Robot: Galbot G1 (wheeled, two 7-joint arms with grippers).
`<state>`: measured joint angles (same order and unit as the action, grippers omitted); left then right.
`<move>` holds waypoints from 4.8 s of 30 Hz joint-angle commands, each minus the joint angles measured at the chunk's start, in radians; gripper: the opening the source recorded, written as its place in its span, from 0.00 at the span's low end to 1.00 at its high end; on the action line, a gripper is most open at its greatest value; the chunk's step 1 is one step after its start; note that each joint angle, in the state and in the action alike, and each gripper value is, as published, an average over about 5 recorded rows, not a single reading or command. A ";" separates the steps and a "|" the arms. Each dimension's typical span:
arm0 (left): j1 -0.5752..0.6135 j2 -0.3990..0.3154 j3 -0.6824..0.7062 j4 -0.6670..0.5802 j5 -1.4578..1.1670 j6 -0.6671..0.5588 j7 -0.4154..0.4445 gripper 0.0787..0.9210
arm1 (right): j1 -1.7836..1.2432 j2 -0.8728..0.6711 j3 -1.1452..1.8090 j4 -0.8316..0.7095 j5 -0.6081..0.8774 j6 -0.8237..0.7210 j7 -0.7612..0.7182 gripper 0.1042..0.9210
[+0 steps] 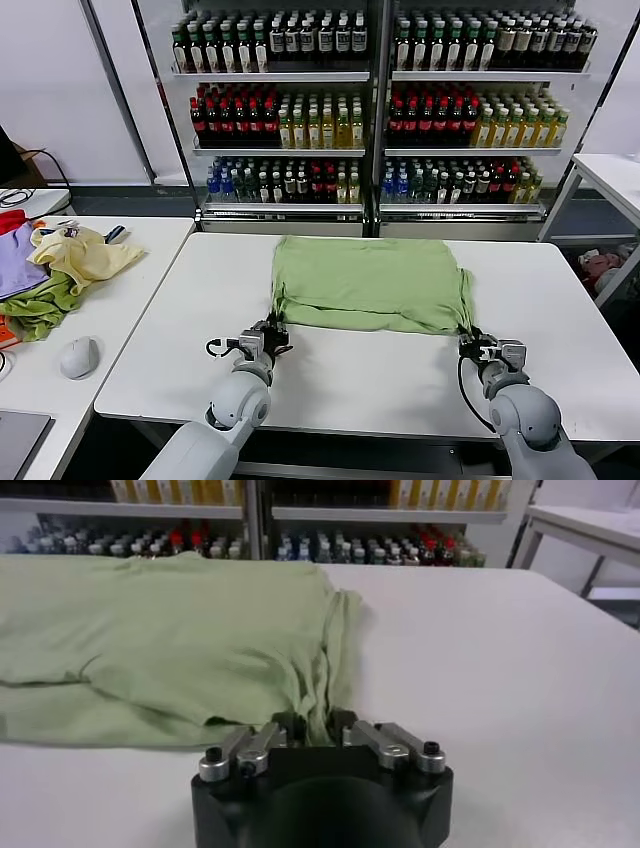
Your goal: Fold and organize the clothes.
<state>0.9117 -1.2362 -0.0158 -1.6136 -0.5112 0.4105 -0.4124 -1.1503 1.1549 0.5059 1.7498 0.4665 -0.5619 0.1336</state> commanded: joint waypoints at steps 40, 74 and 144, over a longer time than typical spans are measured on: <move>0.717 -0.007 -0.332 -0.605 0.200 0.012 0.052 0.01 | -0.553 0.030 0.155 0.515 -0.178 0.046 -0.048 0.14; -0.283 0.035 -0.019 0.227 -0.020 0.030 0.031 0.88 | 0.669 0.071 -0.322 -0.470 -0.036 -0.015 0.029 0.88; 0.049 0.108 -0.148 -0.139 -0.237 -0.145 0.076 0.02 | 0.296 -0.015 -0.159 0.012 0.131 0.028 0.001 0.02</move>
<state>0.7999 -1.1728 -0.1192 -1.5234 -0.7178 0.2930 -0.3432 -0.6815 1.2054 0.2707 1.4501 0.5530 -0.5352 0.1324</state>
